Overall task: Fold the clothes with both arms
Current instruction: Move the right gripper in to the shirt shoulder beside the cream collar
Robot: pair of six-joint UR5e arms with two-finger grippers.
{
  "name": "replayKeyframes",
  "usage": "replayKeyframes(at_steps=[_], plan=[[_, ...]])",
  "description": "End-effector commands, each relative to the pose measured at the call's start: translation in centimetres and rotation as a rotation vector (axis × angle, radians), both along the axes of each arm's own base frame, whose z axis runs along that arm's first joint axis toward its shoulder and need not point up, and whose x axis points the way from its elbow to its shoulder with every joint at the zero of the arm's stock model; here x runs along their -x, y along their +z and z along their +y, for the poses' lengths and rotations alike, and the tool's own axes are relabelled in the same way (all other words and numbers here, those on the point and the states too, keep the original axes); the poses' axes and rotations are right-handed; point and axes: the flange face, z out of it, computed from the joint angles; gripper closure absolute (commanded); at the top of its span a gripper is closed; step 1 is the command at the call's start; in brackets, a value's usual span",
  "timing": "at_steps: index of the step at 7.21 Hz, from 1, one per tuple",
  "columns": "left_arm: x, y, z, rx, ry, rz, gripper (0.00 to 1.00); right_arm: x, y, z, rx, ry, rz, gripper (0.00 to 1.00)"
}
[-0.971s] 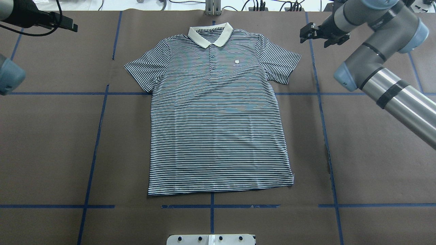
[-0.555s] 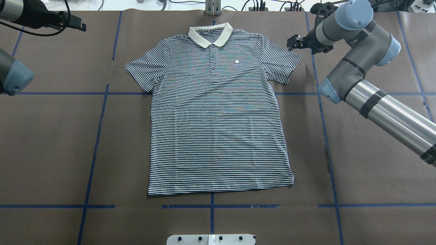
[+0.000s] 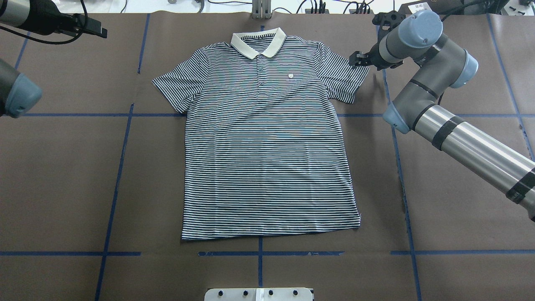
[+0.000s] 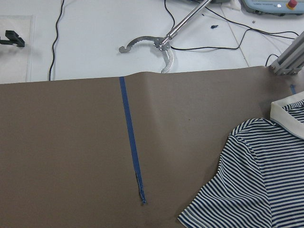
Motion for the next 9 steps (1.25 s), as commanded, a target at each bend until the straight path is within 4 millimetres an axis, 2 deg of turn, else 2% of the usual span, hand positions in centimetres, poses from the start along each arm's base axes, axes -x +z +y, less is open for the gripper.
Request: replayKeyframes(at_steps=[1,3,4,6,7,9], plan=[[0.0,0.0,0.0,0.001,0.001,0.001,0.0,0.1,0.4,0.0,-0.003,-0.009,0.012,0.3],[0.0,-0.3,0.1,-0.002,0.0,0.004,0.0,0.2,0.9,-0.1,-0.006,-0.02,0.024,0.46],[0.2,-0.5,0.1,-0.007,-0.002,0.006,0.0,0.2,1.0,-0.1,-0.009,-0.024,0.028,0.5],[0.2,-0.8,0.2,-0.011,-0.002,0.009,0.0,0.2,0.6,-0.3,-0.011,-0.021,0.024,0.87],[0.1,-0.8,0.3,-0.011,-0.001,0.009,0.0,0.2,0.6,-0.3,-0.012,-0.022,0.025,1.0],[0.1,-0.8,0.3,0.001,-0.006,0.017,0.0,0.4,-1.0,-0.7,-0.026,-0.018,0.008,1.0]])
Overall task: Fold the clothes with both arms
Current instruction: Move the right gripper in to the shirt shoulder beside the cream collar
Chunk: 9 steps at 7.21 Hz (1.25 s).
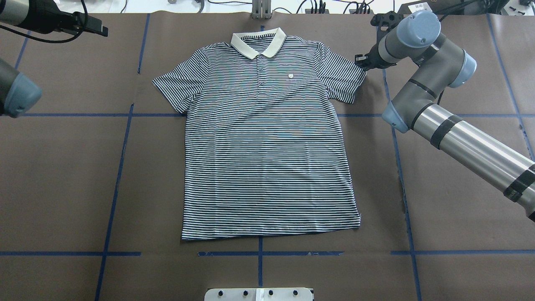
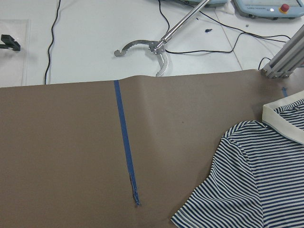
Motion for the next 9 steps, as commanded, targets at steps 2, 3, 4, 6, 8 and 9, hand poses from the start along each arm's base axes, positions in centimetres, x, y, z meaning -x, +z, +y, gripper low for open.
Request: replayKeyframes(at_steps=[2,3,4,6,8,9], plan=[[0.1,-0.8,0.3,0.016,-0.01,0.025,0.0,0.0,-7.6,0.6,-0.062,-0.054,-0.127,1.0],[0.1,-0.9,0.4,0.013,-0.01,0.027,0.0,0.0,-10.6,1.7,-0.09,-0.095,-0.18,1.0],[0.1,-0.7,0.4,0.014,-0.009,0.025,0.0,1.8,-13.0,2.6,-0.115,-0.125,-0.202,1.0],[0.2,-0.5,0.5,0.017,-0.009,0.023,0.0,7.4,-18.1,1.1,-0.117,-0.134,-0.17,1.0],[0.3,-0.4,0.7,0.017,-0.009,0.023,0.0,14.2,-22.0,-0.8,-0.124,-0.073,-0.064,1.0],[0.3,-0.5,0.7,0.018,-0.011,0.025,0.0,16.0,-21.2,-0.1,-0.13,-0.06,-0.03,1.0]])
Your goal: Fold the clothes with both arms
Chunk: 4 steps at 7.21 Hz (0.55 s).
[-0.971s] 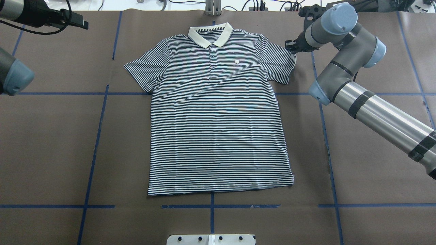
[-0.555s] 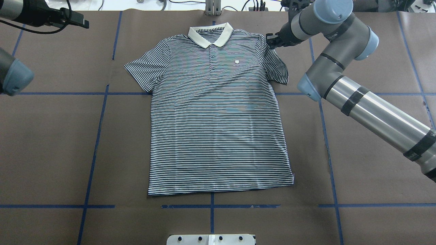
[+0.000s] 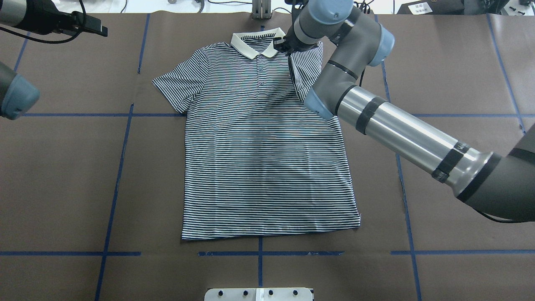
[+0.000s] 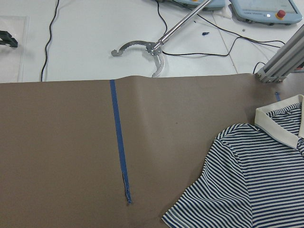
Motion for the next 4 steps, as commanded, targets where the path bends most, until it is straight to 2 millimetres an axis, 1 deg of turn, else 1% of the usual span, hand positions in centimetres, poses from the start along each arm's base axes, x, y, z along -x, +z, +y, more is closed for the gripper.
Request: replayKeyframes(at_steps=[1,2,3,4], plan=[[-0.2,-0.1,0.0,0.009,-0.002,0.006,0.0,3.1,0.5,0.5,-0.004,0.025,0.057,0.27],[-1.7,-0.3,0.1,0.052,-0.008,0.027,0.0,3.1,1.0,0.8,-0.014,0.035,0.058,0.0],[-2.7,-0.3,0.2,0.057,-0.006,0.024,0.0,2.9,1.0,1.1,-0.02,0.035,0.049,0.0],[-4.8,-0.8,-0.4,0.05,-0.033,-0.003,0.0,1.7,0.0,1.3,-0.011,0.051,0.012,0.0]])
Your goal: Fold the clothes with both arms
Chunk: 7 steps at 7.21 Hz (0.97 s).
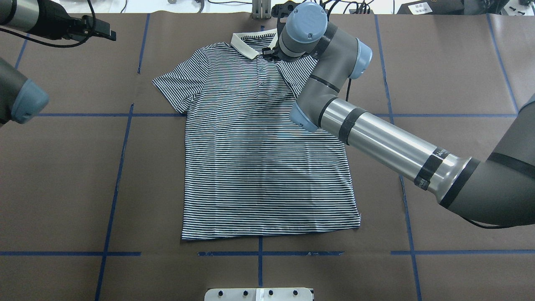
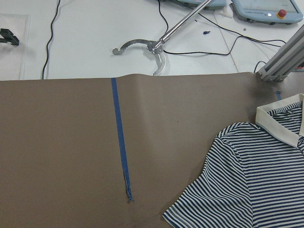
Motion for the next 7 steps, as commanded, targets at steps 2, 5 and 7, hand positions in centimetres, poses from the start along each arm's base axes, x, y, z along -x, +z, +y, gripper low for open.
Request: replayKeyframes(at_steps=[2,5,7], plan=[[-9.6,-2.1,-1.4,0.115,-0.122,0.013,0.0,-6.3,-2.9,2.3,0.122,-0.051,-0.069,0.0],[-18.3,1.1,-2.3,0.233,-0.305,-0.046,0.0,-14.1,-4.0,4.8,0.249,-0.099,-0.084,0.0],[-19.0,3.3,-1.5,0.237,-0.318,-0.086,0.01,-14.0,-3.8,4.8,0.247,-0.096,-0.083,0.0]])
